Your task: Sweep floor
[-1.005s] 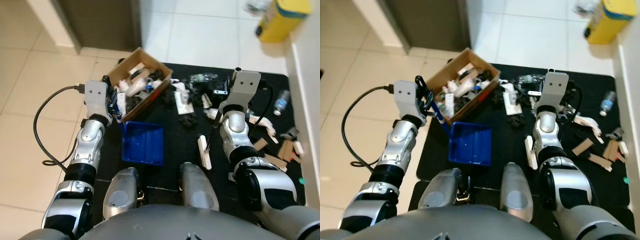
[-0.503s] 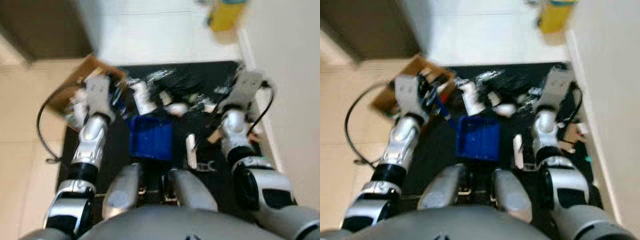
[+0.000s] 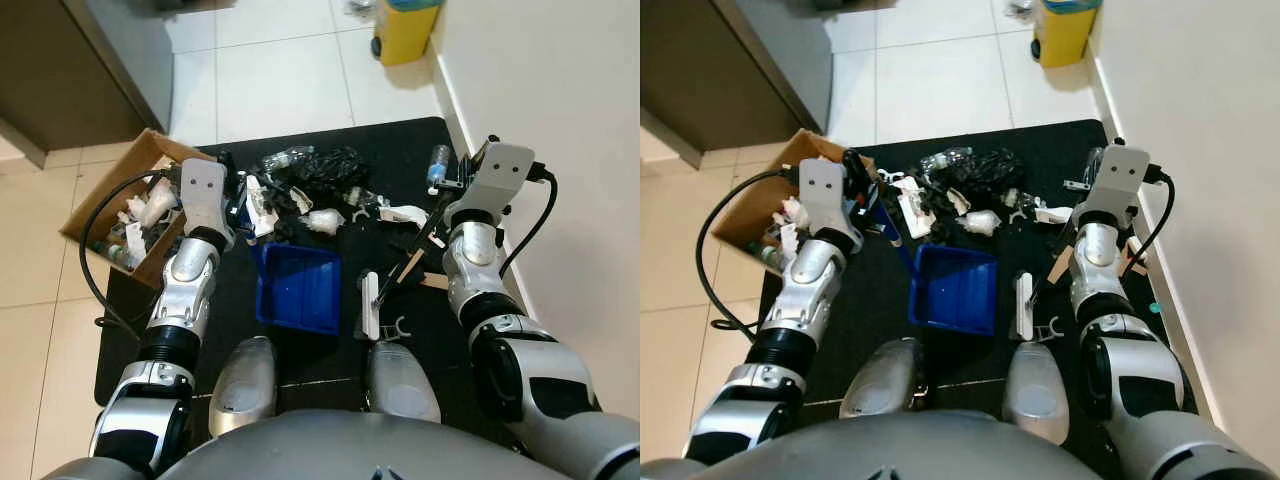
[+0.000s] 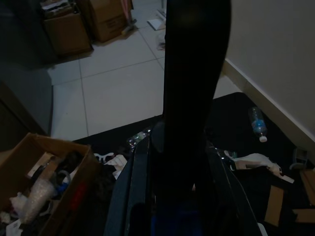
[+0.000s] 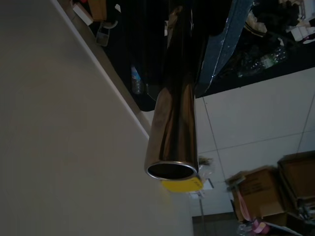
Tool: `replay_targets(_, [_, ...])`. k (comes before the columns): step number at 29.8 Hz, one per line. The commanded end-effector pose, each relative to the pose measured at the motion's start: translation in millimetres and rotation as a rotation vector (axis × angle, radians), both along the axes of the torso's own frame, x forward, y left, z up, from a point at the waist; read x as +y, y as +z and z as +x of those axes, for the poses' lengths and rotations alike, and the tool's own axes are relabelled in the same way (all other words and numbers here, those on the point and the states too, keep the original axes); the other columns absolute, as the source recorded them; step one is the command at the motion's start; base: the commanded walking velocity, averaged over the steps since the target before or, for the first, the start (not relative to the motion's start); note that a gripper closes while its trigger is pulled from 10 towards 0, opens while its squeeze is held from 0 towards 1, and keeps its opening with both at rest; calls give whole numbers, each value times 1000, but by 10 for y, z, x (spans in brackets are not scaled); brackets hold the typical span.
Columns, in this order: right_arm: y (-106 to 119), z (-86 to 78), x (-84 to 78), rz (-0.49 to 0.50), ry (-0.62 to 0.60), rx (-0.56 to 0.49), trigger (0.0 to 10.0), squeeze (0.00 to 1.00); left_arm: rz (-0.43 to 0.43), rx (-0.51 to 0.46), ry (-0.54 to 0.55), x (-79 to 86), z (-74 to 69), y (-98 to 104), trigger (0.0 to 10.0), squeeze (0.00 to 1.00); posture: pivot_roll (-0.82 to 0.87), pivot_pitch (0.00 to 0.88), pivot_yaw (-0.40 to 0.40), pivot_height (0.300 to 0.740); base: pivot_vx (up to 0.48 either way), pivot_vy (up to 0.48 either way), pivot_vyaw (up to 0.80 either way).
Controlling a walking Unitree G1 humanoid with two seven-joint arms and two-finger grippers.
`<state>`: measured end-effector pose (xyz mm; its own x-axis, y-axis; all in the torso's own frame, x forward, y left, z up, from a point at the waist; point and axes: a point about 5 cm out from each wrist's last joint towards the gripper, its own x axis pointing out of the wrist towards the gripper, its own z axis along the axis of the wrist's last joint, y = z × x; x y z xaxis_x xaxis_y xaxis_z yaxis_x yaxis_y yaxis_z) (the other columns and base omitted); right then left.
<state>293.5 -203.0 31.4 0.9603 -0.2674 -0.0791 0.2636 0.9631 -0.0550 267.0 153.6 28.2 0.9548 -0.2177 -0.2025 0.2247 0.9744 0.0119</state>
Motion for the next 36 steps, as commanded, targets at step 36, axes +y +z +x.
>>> replay_targets(36, [509,-116,-909,-317,-197,-124,10000,0,16,20,-93,-250,569,234,10000,0,-19,0,75,740,0,0,0])
